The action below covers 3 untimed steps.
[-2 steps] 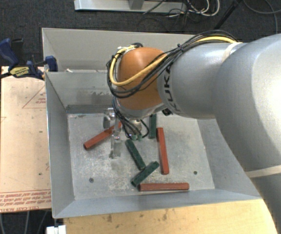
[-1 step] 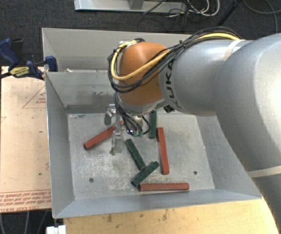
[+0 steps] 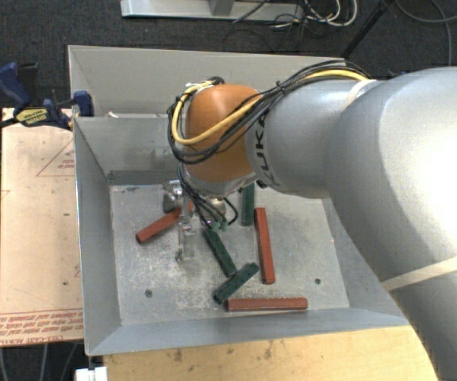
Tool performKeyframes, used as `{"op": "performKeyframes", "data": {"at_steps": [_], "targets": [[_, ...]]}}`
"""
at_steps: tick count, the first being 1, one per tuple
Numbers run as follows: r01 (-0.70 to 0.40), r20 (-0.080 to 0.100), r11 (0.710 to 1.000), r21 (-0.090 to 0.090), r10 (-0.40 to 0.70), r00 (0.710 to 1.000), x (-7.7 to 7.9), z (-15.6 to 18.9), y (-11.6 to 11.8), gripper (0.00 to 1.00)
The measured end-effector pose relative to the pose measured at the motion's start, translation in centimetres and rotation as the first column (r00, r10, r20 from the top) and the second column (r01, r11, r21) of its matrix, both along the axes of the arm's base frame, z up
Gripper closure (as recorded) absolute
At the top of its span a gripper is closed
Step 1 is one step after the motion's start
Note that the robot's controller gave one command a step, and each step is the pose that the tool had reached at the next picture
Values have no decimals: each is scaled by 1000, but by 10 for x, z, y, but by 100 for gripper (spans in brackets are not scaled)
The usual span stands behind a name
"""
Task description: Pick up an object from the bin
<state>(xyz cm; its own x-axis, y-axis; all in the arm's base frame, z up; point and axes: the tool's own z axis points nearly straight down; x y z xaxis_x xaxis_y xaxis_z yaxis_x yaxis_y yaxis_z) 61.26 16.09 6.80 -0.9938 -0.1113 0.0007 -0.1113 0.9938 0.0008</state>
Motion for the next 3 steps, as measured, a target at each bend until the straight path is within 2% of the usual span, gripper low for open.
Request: {"op": "performKeyframes", "data": {"at_steps": [1,2,3], "targets": [[2,2,1000,1,-2,1000,1,1,1,0],[2,5,1000,2,-2,1000,2,2,1,100],[3,3,1000,1,-3,1000,3,3,1,100]]}}
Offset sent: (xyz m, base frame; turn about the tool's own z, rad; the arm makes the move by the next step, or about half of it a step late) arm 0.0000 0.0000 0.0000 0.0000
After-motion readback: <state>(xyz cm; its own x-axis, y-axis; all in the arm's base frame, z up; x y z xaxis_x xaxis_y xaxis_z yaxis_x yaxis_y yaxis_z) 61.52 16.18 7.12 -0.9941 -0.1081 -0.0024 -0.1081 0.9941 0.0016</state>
